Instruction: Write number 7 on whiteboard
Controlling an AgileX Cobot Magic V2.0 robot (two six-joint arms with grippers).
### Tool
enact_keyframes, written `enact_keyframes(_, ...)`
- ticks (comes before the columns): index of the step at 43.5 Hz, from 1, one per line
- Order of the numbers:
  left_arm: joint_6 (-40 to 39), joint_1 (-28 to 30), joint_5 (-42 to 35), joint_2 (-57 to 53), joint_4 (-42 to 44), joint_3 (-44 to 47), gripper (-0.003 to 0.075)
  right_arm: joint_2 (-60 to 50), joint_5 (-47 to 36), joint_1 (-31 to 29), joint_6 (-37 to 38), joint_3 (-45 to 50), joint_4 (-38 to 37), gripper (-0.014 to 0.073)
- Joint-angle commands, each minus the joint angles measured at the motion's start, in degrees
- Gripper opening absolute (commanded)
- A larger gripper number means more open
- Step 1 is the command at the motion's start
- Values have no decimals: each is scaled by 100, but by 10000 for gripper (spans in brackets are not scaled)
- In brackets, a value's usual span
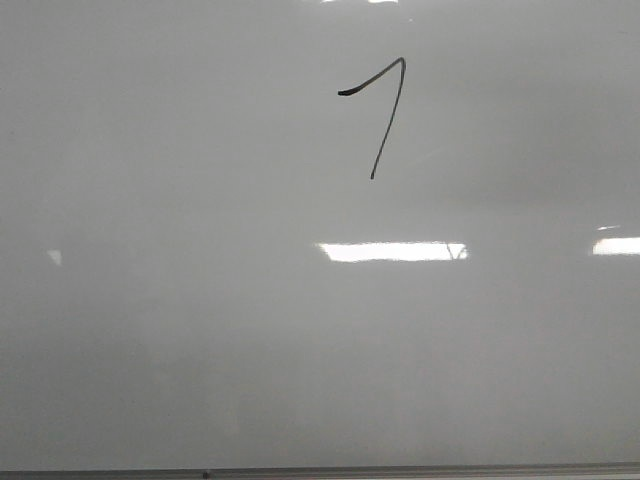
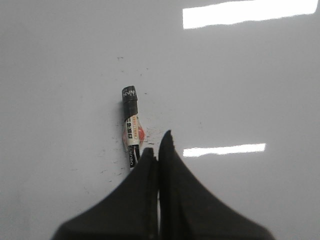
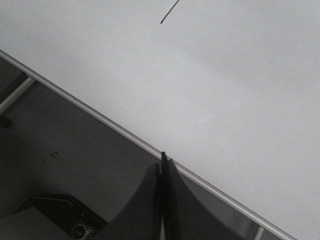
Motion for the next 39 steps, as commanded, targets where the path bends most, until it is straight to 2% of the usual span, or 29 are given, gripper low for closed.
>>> enact_keyframes(1, -19, 11, -481, -79, -41, 74, -20, -4, -352, -40, -2, -141, -3, -68)
enact_keyframes(22, -19, 11, -481, -79, -41, 74, -20, -10, -358, -20, -2, -141, 2, -68)
enact_keyframes(27, -19, 11, -481, -79, -41, 74, -20, -324, -433, -63, -80, -79, -29, -68)
enact_keyframes(29, -19, 11, -481, -79, -41, 74, -20, -514, -650, -244, -183, 59, -41, -68)
enact_keyframes(39, -19, 11, -481, -79, -41, 74, -20, -1912, -3100, -1433, -177, 1766, -41, -68)
